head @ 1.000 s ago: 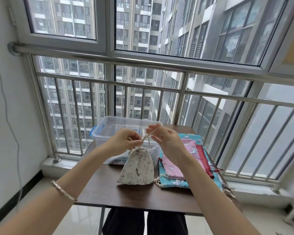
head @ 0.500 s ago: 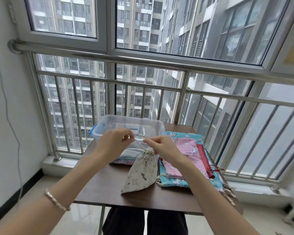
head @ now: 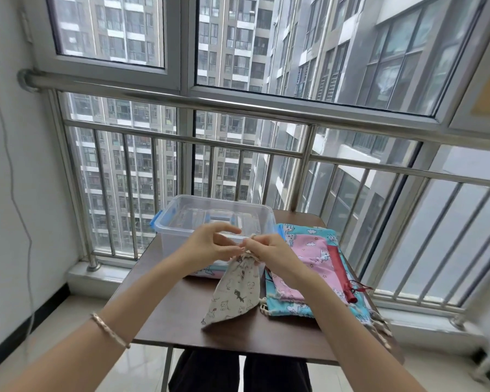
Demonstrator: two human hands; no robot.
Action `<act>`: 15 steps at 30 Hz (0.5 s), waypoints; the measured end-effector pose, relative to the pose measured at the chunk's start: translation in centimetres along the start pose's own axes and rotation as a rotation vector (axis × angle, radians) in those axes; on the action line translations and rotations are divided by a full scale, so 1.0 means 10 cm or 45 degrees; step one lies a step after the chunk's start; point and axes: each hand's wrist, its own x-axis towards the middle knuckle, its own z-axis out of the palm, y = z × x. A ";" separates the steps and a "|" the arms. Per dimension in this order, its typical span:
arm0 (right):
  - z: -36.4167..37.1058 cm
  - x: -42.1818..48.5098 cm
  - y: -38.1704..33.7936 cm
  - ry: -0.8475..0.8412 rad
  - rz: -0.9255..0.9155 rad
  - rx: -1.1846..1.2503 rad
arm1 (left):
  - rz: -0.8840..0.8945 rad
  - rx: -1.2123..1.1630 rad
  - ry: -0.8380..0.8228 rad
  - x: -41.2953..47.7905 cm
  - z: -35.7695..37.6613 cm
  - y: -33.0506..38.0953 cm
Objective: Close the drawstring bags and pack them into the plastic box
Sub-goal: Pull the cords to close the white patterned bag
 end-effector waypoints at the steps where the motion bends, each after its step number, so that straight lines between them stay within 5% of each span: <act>1: 0.00 -0.01 0.00 -0.002 0.004 0.031 | -0.006 -0.010 0.009 -0.01 -0.01 -0.02; 15: -0.13 -0.07 0.02 0.027 -0.002 0.162 | -0.117 0.289 -0.297 -0.08 -0.33 -0.04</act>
